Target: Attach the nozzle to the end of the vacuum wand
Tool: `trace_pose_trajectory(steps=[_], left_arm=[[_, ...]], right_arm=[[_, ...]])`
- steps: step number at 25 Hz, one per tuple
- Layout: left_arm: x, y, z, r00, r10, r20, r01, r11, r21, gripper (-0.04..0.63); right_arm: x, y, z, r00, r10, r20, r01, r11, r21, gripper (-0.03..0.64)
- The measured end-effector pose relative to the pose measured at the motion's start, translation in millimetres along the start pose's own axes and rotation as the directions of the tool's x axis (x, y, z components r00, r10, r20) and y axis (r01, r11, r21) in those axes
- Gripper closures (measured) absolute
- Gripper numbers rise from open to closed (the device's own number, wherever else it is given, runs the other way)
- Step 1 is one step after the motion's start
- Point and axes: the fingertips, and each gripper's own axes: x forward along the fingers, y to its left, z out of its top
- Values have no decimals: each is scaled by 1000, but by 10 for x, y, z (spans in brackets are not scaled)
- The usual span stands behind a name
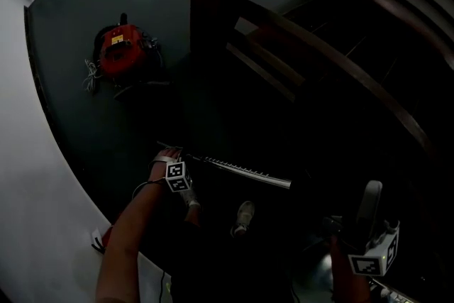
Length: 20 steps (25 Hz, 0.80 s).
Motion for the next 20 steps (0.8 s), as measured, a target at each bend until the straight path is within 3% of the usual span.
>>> trace_pose_trajectory(steps=[5, 12, 16, 18, 20], left_arm=[[-414, 277, -233, 998, 39, 44, -38, 999, -38, 445], [-970, 567, -676, 994, 100, 48, -88, 972, -217, 456], [-1185, 668, -831, 991, 126, 34, -112, 957, -267, 462], [-1219, 742, -857, 991, 131, 30, -118, 956, -267, 463], [-1227, 761, -855, 992, 127, 20, -117, 957, -264, 463]], right_arm=[[596, 263, 152, 999, 20, 26, -19, 999, -36, 448], [1016, 462, -16, 998, -35, 44, 33, 998, 47, 448], [900, 294, -326, 993, -120, 8, 121, 990, -79, 448], [957, 157, -793, 986, -160, -47, 159, 987, -13, 448], [1033, 150, -1239, 976, -190, -109, 204, 969, 142, 448]])
